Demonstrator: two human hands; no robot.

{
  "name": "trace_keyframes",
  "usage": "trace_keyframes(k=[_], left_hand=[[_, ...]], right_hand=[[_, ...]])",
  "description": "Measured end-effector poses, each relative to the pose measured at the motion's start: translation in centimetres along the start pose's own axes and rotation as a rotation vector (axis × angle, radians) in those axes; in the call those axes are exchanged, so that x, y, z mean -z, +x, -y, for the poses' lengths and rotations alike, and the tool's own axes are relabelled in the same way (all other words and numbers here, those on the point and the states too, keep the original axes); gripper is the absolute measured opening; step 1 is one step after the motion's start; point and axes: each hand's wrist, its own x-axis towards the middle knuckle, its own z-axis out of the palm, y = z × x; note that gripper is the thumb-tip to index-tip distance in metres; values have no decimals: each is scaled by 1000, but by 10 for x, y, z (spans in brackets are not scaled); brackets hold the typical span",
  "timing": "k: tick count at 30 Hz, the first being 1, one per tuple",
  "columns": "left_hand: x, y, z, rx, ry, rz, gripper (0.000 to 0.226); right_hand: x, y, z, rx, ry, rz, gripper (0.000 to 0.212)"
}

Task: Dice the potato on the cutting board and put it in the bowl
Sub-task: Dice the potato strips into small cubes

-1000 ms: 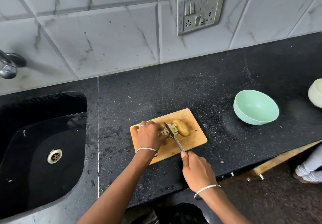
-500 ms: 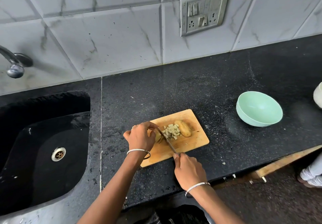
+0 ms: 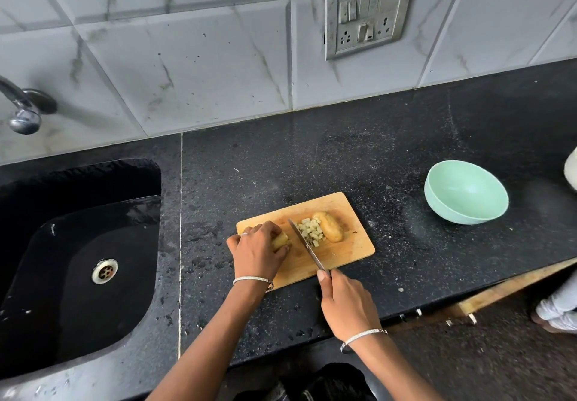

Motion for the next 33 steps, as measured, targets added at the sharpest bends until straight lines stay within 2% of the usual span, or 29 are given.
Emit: trace_keyframes(k=[5, 10, 17, 23, 33], left_hand=[[2, 1, 2, 16, -76, 10, 32], [1, 1, 7, -2, -227, 31, 30], [6, 2, 6, -6, -231, 48, 33], [9, 0, 6, -14, -216, 41, 31], [6, -2, 7, 42, -243, 13, 28]], right_hand=[[0, -4, 8, 59, 8, 0, 38], [-1, -4, 11, -11, -44, -3, 36], [-17, -4, 10, 19, -1, 89, 36], [-10, -3, 12, 26, 47, 11, 33], [-4, -8, 24, 62, -65, 13, 30]])
